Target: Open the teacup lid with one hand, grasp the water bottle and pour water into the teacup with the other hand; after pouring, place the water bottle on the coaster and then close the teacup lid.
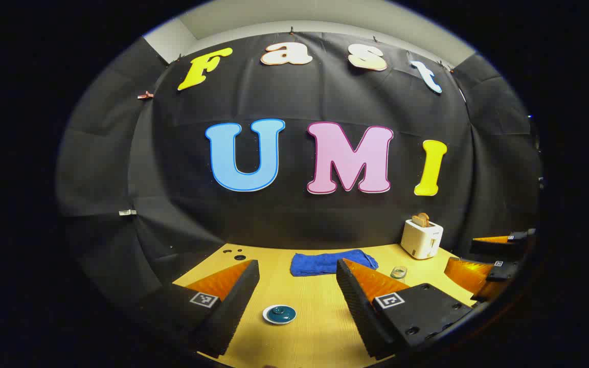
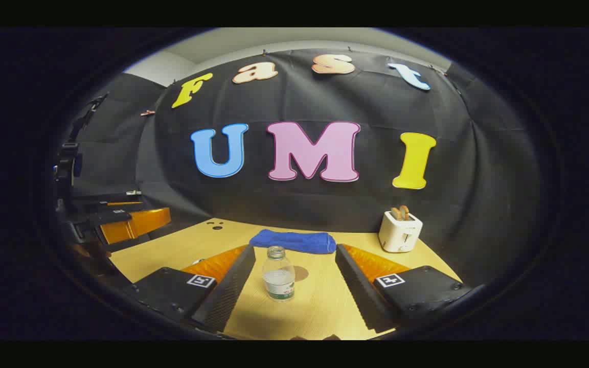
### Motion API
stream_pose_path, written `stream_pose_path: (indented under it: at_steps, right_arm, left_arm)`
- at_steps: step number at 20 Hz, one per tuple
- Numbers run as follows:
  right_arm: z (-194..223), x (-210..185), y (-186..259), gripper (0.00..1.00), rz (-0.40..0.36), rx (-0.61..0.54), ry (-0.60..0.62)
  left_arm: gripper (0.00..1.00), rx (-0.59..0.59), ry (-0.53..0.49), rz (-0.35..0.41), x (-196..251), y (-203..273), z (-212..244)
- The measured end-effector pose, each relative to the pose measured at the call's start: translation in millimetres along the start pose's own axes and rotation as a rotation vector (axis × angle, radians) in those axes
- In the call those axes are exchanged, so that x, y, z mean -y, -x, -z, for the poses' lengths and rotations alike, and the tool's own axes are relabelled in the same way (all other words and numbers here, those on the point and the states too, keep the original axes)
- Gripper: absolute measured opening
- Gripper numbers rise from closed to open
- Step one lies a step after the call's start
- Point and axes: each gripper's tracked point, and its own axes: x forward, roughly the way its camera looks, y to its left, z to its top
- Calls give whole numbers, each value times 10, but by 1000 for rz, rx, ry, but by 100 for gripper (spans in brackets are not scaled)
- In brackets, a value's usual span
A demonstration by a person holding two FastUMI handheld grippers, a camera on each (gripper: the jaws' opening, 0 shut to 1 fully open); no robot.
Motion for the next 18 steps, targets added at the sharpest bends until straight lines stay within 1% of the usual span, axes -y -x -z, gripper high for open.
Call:
stream_pose_path:
  at_steps: [1, 3, 5, 6, 9, 14, 18]
  right_arm:
    - [26, 12, -35, 96, -6, -1, 2]
    - [74, -8, -79, 98, -25, 3, 8]
    - [156, -34, -125, 98, -42, -13, 13]
    - [176, -39, -138, 96, -43, -20, 17]
    - [212, -120, -156, 98, -69, -23, 32]
    - [276, -210, -241, 98, -96, -40, 24]
    - [333, -254, -328, 98, -105, -52, 23]
  left_arm:
    - [95, -8, -7, 3, -17, -8, 43]
    - [95, -5, -11, 4, -20, -49, 122]
    - [95, -36, -8, -9, -77, -92, 236]
    - [95, -51, 0, -9, -90, -108, 273]
    - [95, -83, 27, -9, -115, -139, 340]
    - [95, -85, 11, -21, -190, -220, 362]
    - [95, -103, 19, -20, -241, -301, 499]
